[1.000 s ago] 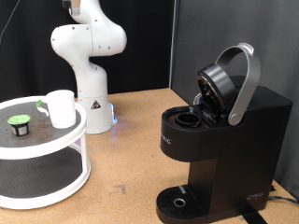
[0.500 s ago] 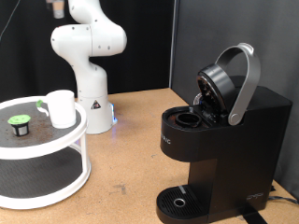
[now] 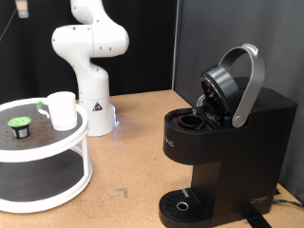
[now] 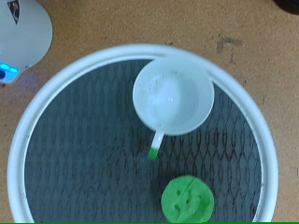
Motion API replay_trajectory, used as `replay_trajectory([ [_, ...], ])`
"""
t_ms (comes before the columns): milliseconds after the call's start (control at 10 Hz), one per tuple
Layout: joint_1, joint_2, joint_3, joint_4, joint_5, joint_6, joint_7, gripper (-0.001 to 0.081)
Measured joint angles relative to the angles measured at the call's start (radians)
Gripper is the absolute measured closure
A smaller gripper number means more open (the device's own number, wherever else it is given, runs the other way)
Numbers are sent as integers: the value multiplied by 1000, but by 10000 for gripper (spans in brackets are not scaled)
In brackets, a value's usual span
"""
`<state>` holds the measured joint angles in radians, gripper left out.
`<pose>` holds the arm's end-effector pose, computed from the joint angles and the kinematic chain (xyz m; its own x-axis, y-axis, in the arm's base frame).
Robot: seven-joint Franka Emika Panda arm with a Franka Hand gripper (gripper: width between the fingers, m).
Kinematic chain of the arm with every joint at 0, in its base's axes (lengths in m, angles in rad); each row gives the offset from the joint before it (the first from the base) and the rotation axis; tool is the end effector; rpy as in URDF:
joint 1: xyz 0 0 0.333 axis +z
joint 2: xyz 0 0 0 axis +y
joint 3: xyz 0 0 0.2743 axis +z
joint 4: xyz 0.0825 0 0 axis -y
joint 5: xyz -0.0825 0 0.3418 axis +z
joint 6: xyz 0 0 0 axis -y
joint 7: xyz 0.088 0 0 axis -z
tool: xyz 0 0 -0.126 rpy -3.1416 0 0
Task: Make a cup of coffee with the keurig machine
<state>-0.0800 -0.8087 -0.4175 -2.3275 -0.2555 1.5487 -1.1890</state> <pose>0.2414 -0.1973 0.5309 0.6892 0.7238 0.0335 0.7245 -0.6886 -0.0299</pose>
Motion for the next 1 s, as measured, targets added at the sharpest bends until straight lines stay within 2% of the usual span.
replay_trajectory([
  [200,2,22,-26,17,-19,-20,-50,-1],
  [400,8,17,-25,8,-18,6,-75,-1],
  [600,61,21,-28,-10,-35,59,-256,-1],
  [800,129,66,-27,-12,-94,83,-420,-1],
  [900,149,98,-27,3,-118,84,-480,-1],
  [1000,144,96,-28,1,-108,84,-449,-1],
])
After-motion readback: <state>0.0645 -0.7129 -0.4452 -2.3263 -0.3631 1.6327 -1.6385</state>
